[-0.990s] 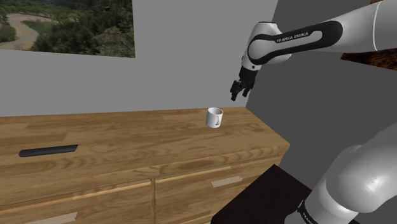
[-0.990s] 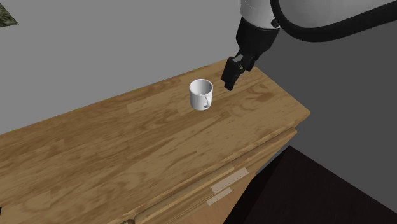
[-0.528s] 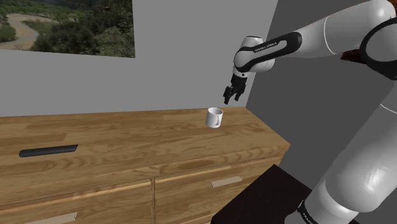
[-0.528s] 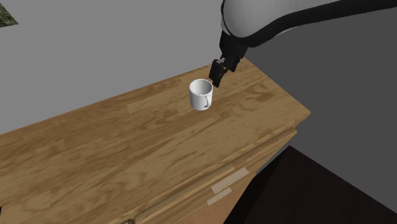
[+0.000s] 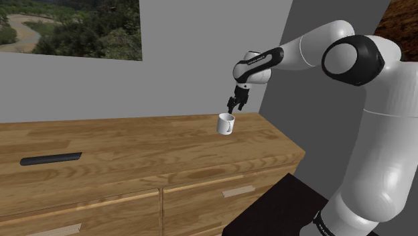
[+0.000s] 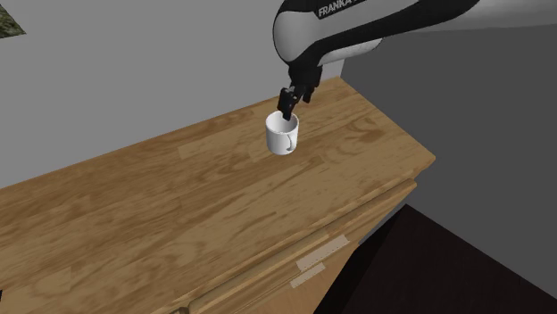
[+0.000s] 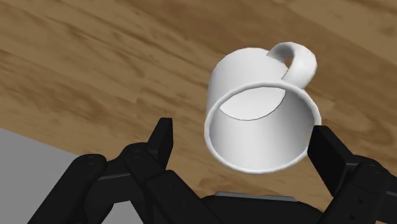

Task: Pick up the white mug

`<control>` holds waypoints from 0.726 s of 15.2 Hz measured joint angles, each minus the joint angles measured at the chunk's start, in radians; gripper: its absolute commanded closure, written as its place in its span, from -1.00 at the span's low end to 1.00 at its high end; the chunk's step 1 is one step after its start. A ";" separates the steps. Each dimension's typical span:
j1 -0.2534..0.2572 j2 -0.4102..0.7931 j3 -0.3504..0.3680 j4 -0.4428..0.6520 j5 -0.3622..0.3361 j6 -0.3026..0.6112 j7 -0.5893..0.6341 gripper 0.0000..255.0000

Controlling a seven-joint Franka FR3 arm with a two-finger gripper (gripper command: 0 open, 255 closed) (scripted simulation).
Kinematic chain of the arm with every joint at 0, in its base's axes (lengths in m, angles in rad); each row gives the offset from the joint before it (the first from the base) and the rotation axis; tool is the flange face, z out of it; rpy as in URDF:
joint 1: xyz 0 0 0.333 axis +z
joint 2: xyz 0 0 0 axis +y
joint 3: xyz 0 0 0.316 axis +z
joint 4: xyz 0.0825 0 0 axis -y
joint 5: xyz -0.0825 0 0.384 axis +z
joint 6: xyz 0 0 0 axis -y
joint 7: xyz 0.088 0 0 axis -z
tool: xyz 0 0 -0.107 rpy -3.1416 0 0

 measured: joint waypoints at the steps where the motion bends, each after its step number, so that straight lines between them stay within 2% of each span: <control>1: -0.009 0.039 0.003 0.033 0.013 0.001 -0.015 -1.00; 4: -0.035 0.144 0.011 0.141 0.044 -0.012 -0.050 -1.00; 11: -0.046 0.215 0.022 0.141 0.065 0.056 -0.070 -1.00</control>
